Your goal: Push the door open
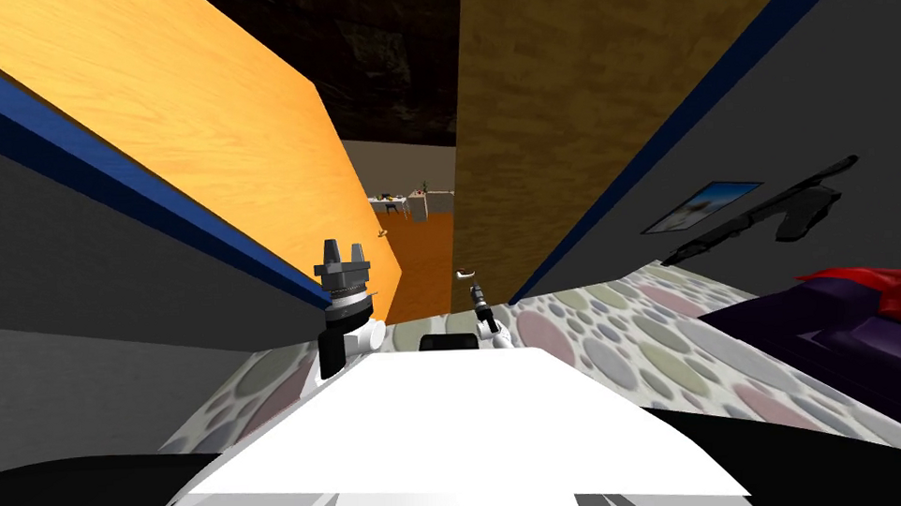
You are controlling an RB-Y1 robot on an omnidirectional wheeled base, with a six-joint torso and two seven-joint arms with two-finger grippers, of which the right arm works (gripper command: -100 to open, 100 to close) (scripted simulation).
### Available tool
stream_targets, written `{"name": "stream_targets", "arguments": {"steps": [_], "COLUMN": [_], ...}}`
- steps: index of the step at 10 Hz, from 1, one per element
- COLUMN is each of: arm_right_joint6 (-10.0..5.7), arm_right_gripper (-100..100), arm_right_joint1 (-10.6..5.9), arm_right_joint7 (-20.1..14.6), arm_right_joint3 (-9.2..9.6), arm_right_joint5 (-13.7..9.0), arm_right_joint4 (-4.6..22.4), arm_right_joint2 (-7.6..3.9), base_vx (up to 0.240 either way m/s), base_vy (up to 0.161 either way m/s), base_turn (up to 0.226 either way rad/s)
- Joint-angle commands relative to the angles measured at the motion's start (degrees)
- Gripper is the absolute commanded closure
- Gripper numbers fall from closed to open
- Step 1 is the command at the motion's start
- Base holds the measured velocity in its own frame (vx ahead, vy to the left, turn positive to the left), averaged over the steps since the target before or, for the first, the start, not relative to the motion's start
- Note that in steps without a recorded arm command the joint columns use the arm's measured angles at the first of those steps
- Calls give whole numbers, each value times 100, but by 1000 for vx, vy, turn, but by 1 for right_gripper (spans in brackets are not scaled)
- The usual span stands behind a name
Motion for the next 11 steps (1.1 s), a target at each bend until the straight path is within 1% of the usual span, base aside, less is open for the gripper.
{"name": "stream_targets", "arguments": {"steps": [1,2,3,4,5,6,11], "arm_right_joint6": [4,-2,-10,-17,3,3,3], "arm_right_gripper": [-100,-100,-100,-100,-100,100,100], "arm_right_joint1": [0,-4,-9,-13,26,26,26], "arm_right_joint7": [0,2,5,7,14,14,14], "arm_right_joint3": [-15,-26,-39,-51,-36,-36,-36], "arm_right_joint5": [-9,-14,-22,-28,-19,-19,-19], "arm_right_joint4": [0,13,28,42,-21,-21,-21], "arm_right_joint2": [10,53,150,278,215,215,215], "base_vx": [205,190,220,217,91,-12,-9], "base_vy": [29,14,40,30,8,1,-1], "base_turn": [19,20,34,26,6,-5,4]}}
